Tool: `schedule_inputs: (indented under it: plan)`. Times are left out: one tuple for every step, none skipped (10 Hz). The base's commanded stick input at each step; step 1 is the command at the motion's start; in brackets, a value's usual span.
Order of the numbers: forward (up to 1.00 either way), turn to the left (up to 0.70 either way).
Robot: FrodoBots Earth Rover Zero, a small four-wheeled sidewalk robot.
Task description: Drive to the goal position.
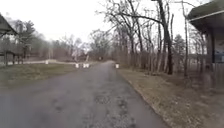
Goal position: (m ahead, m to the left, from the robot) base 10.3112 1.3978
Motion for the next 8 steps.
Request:
schedule_inputs:
  plan:
    - [1.0, 0.0]
    - [1.0, 0.0]
    - [1.0, 0.0]
    - [1.0, 0.0]
    - [1.0, 0.0]
    - [1.0, 0.0]
    - [1.0, 0.0]
    - [1.0, 0.0]
